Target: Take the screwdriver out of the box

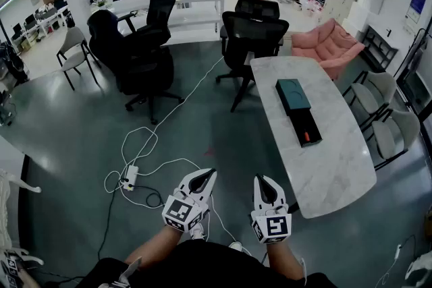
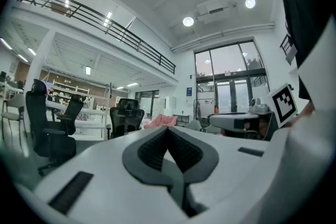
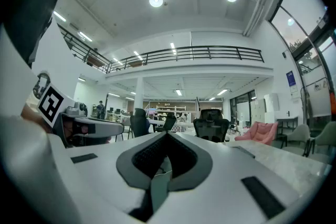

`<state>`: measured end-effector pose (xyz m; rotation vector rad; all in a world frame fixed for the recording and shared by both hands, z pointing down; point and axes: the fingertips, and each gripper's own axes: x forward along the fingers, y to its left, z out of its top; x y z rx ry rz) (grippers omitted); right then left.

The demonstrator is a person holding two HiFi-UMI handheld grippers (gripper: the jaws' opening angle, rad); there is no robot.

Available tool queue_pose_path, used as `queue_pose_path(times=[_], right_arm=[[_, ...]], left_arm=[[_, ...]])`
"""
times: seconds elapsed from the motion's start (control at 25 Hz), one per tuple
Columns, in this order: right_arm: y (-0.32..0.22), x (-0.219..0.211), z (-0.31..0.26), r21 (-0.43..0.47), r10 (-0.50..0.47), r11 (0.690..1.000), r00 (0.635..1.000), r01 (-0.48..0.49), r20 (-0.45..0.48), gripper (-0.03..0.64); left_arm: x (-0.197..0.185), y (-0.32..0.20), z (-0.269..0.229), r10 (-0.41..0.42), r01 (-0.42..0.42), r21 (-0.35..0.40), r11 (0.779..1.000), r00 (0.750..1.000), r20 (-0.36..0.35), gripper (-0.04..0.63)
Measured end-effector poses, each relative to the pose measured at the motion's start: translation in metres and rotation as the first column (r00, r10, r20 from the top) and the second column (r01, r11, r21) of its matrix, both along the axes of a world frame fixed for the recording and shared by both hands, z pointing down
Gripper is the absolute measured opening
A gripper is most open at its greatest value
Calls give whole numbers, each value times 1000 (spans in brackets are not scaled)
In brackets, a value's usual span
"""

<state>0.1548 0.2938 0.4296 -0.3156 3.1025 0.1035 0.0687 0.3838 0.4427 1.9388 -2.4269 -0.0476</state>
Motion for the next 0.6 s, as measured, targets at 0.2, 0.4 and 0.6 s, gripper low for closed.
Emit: queue_pose_path(times=[0.2, 0.4, 0.6], right_arm=[[5, -5, -12, 33, 2, 999, 1000, -2, 5, 23], [9, -20, -14, 37, -9, 999, 1000, 9, 11, 23], [17, -41, -16, 66, -5, 998, 1000, 4, 23, 23]], left_arm=[[-1, 6, -9, 19, -19, 3, 1000, 1000, 14, 3], [-14, 15, -13, 2, -2, 10, 1000, 1000, 27, 3], [-33, 24, -11, -4, 4, 16, 1000, 999, 36, 3]])
